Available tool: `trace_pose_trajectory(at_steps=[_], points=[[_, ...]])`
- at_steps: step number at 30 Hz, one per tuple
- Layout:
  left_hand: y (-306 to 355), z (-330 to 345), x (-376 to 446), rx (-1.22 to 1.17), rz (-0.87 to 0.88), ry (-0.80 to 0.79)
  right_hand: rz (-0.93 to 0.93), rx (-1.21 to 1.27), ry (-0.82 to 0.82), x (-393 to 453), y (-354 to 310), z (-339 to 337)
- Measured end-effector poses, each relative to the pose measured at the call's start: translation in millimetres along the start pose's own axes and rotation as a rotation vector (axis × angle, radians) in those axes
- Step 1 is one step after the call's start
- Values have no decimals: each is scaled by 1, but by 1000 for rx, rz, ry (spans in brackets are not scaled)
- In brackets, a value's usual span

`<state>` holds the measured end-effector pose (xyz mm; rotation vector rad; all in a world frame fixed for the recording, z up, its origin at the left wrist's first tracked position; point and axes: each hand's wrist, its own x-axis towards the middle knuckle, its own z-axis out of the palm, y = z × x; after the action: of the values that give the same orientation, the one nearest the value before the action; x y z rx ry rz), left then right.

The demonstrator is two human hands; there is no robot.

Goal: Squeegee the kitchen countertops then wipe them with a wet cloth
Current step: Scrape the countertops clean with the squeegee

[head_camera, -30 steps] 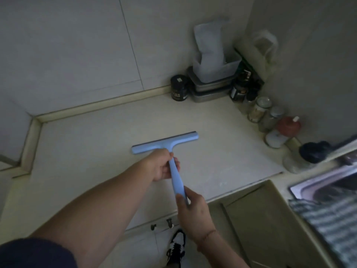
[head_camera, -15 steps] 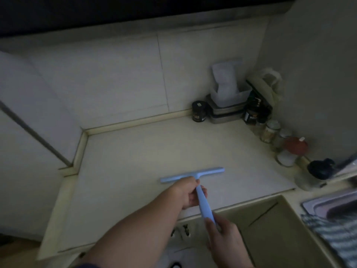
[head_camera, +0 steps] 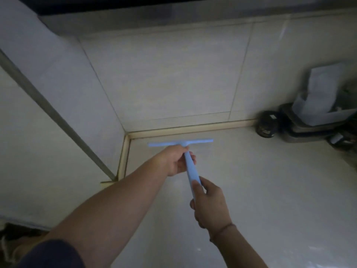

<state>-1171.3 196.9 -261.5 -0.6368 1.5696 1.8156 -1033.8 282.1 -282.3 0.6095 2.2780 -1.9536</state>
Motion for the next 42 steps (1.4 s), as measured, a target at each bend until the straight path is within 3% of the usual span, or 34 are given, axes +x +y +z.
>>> trace_pose_trajectory(at_steps=[6,13,20,32,36,42], points=[[30,-22,76,4,-23,-62,39,-45,116,73,0,43],[24,-23,99,54,-63,-98,190,-19,97,81,4,37],[-38,4,58,201,-174,-133,148,-150,152,-2,44,3],[-200,56,-78,209,-287,-210,143,-165,212,-200,122,-74],[-205,62,-96,200,-234,-189,124,-152,226,-213,121,-78],[-154,30,-100,119,-136,-223,0,-61,172,-183,87,-46]])
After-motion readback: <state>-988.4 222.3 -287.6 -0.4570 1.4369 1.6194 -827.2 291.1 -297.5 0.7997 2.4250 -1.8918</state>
